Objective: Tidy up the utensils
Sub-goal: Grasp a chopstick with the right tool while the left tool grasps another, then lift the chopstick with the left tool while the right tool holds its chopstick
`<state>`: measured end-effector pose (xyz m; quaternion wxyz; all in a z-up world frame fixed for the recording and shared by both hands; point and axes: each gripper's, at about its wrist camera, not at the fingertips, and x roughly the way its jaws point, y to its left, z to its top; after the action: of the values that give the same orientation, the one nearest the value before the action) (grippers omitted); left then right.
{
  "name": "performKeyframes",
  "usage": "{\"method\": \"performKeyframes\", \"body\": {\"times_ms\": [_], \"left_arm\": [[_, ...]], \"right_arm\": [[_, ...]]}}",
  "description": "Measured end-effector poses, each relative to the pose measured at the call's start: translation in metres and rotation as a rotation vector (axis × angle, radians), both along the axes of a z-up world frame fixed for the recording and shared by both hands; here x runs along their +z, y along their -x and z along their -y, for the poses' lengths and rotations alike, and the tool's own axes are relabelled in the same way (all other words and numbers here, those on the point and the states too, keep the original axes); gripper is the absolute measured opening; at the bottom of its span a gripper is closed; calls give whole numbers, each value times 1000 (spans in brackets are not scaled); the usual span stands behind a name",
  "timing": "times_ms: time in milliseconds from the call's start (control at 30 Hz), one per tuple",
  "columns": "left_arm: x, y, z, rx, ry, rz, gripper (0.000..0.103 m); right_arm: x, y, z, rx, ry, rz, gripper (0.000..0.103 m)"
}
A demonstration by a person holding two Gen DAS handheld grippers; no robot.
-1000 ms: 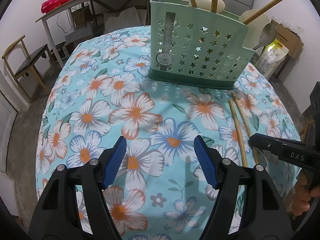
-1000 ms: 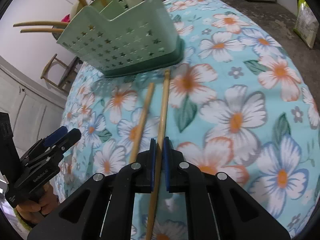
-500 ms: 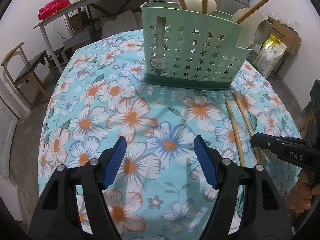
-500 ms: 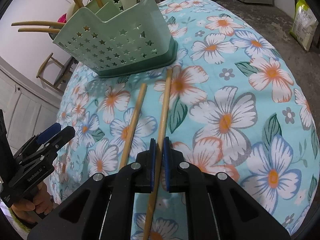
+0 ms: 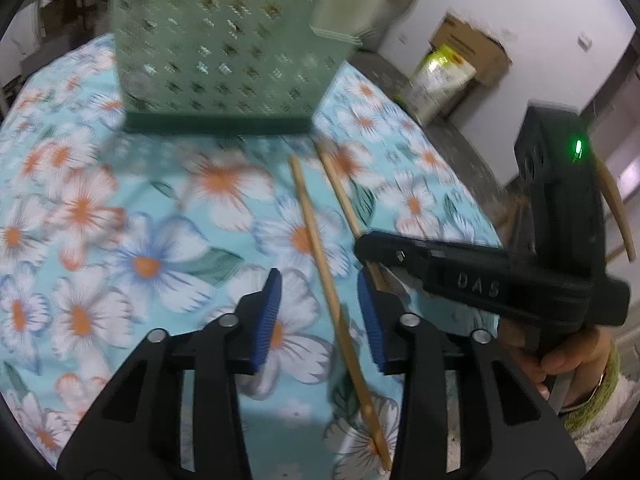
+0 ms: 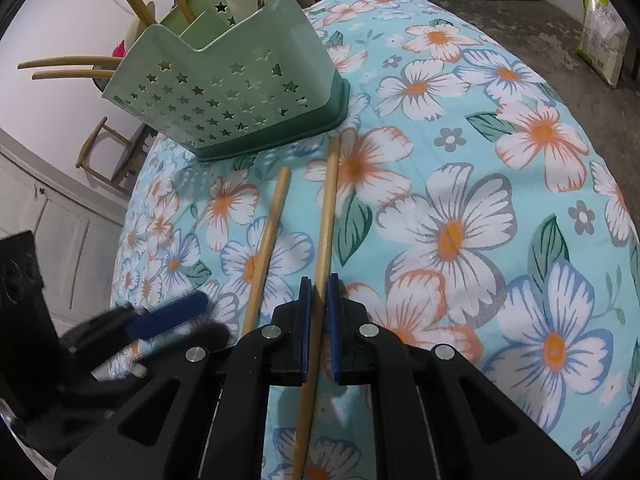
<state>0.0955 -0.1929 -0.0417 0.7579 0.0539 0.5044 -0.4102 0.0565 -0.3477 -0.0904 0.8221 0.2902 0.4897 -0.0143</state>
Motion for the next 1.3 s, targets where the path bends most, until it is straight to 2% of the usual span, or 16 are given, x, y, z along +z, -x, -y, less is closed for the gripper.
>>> {"method": "performKeyframes", "body": {"times_ms": [67, 200, 333, 467, 733, 833, 933, 967, 1067, 1167, 1300], "left_arm": [[-5, 4, 7, -30, -15, -7, 29], [-15, 10, 12, -34, -75, 37, 10], [-17, 3, 7, -1, -69, 12, 5], [-11, -4, -11, 58, -84, 28, 5], [-2, -20, -86, 276, -162, 69, 5], [-1, -26, -102, 311, -175, 55, 6], [2, -33, -103, 318, -171, 59, 19], [2, -35, -102, 317, -177, 61, 24], [-1, -44, -85, 308, -212, 74, 25], [-5, -49, -74, 311, -258, 123, 25], [-8, -53, -65, 315, -294, 166, 25]], "right_arm": [[-1, 0, 0, -3, -8, 2, 8], [-1, 1, 2, -7, -20, 2, 8], [0, 1, 1, -2, -11, 6, 8], [3, 0, -2, 15, 3, 5, 8], [5, 3, -13, 97, -6, -25, 8], [7, 2, -19, 129, 26, -33, 9], [5, -3, -20, 136, 32, -41, 10], [5, -5, -21, 135, 34, -40, 13], [5, -13, -23, 141, 27, -25, 25], [7, -22, -31, 150, 73, -11, 29], [7, -28, -33, 141, 95, -3, 29]]}}
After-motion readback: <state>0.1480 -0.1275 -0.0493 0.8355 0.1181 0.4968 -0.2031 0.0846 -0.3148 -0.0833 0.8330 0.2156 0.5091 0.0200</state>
